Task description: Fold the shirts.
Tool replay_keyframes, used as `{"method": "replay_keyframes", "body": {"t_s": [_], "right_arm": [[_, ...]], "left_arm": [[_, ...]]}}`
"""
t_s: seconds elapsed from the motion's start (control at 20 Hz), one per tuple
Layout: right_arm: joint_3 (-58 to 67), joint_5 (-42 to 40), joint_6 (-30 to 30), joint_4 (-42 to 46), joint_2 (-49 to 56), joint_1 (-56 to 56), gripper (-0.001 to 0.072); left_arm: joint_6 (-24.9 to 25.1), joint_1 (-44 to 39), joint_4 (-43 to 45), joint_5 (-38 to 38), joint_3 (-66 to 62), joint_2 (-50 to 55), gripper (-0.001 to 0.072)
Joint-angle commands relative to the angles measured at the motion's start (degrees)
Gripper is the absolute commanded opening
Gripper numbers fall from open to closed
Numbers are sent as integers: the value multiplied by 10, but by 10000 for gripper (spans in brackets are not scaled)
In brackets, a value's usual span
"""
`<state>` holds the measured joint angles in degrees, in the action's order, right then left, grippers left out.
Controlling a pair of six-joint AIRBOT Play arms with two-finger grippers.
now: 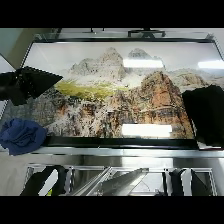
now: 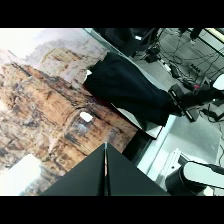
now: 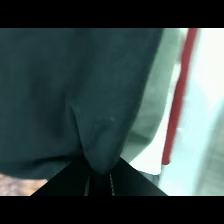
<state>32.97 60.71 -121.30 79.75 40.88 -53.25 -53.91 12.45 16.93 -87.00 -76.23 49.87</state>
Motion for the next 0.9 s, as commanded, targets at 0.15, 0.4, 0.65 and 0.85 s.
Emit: {"method": "replay_keyframes", "body": {"t_s": [0.15, 0.4, 0.65, 0.85], "right_arm": [[-31, -39, 85, -7, -27, -18, 714], [130, 27, 164, -52, -27, -16, 482], [258, 55, 169, -139, -17, 32, 346], [266, 85, 233, -273, 7, 129, 22]], "left_arm": [[-2, 0, 0, 3, 0, 0, 14], [-2, 0, -2, 28, 0, 0, 15], [-1, 1, -4, 86, 0, 0, 15], [-29, 2, 49, 92, 0, 0, 5]]}}
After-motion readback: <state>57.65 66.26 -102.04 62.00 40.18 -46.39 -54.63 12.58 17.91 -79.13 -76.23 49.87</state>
